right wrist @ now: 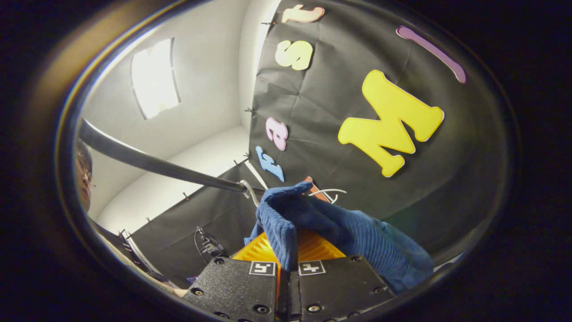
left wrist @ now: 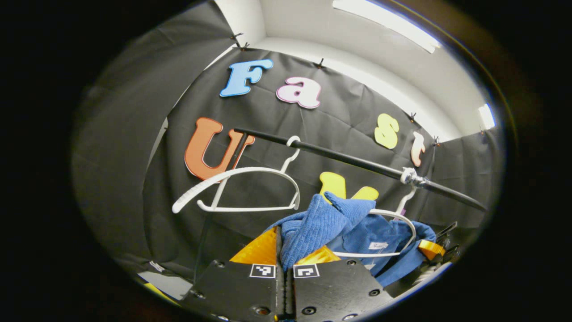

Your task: Grasp the clothes on the hanger with both hands and then place them into the laundry hamper below.

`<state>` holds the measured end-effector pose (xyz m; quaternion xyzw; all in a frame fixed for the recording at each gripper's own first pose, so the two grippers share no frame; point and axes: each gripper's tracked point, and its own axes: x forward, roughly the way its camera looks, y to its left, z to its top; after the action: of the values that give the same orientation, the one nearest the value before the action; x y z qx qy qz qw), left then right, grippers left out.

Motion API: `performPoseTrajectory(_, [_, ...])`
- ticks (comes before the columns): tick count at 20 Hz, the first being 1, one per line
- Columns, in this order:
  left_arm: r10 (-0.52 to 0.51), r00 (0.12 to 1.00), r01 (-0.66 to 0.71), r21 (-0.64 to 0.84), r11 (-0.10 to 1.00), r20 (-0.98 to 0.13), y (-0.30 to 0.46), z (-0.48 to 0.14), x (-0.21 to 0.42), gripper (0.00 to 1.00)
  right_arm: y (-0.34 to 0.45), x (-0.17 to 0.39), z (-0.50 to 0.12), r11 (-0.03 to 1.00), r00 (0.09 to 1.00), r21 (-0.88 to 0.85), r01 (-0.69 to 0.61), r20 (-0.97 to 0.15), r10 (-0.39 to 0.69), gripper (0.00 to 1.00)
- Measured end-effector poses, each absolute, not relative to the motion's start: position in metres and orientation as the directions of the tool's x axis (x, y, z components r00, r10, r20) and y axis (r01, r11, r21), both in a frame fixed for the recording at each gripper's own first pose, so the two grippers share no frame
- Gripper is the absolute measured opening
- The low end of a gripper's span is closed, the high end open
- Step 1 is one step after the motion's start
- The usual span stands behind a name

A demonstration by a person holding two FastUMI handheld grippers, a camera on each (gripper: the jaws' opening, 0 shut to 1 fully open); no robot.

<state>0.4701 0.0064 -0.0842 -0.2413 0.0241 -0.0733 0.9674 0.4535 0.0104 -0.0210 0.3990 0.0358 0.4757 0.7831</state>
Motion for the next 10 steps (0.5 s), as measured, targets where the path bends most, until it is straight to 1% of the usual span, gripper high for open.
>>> performPoseTrajectory(3, [-0.226, 0.974, 0.184, -0.578, 0.795, -0.002, 0.01, -0.089, 0.471, 0.01, -0.014, 0.466, -0.021, 0.226, 0.593, 0.695, -0.682, 0.346, 0.727, 0.05])
performPoseTrajectory(4, [-0.238, 0.971, 0.185, -0.614, 0.767, -0.004, 0.015, -0.092, 0.472, 0.03, -0.022, 0.468, -0.019, 0.21, 0.601, 0.71, -0.672, 0.358, 0.715, 0.05])
performPoseTrajectory(5, [-0.239, 0.971, 0.185, -0.638, 0.747, 0.001, 0.024, -0.093, 0.474, 0.01, -0.028, 0.47, -0.019, 0.191, 0.608, 0.725, -0.662, 0.37, 0.702, 0.05])
performPoseTrajectory(7, [-0.261, 0.965, 0.203, -0.675, 0.709, 0.017, 0.03, -0.093, 0.477, 0.01, -0.028, 0.479, -0.025, 0.194, 0.616, 0.735, -0.649, 0.359, 0.701, 0.05])
performPoseTrajectory(8, [-0.275, 0.961, 0.214, -0.693, 0.689, 0.023, 0.027, -0.095, 0.476, 0.04, -0.029, 0.482, -0.026, 0.196, 0.621, 0.737, -0.646, 0.359, 0.697, 0.05])
performPoseTrajectory(9, [-0.286, 0.958, 0.223, -0.711, 0.667, 0.032, 0.026, -0.095, 0.478, 0.01, -0.033, 0.481, -0.025, 0.181, 0.625, 0.75, -0.637, 0.364, 0.691, 0.05])
performPoseTrajectory(10, [-0.293, 0.956, 0.227, -0.726, 0.649, 0.037, 0.025, -0.095, 0.478, 0.01, -0.036, 0.481, -0.023, 0.151, 0.621, 0.764, -0.628, 0.374, 0.689, 0.05])
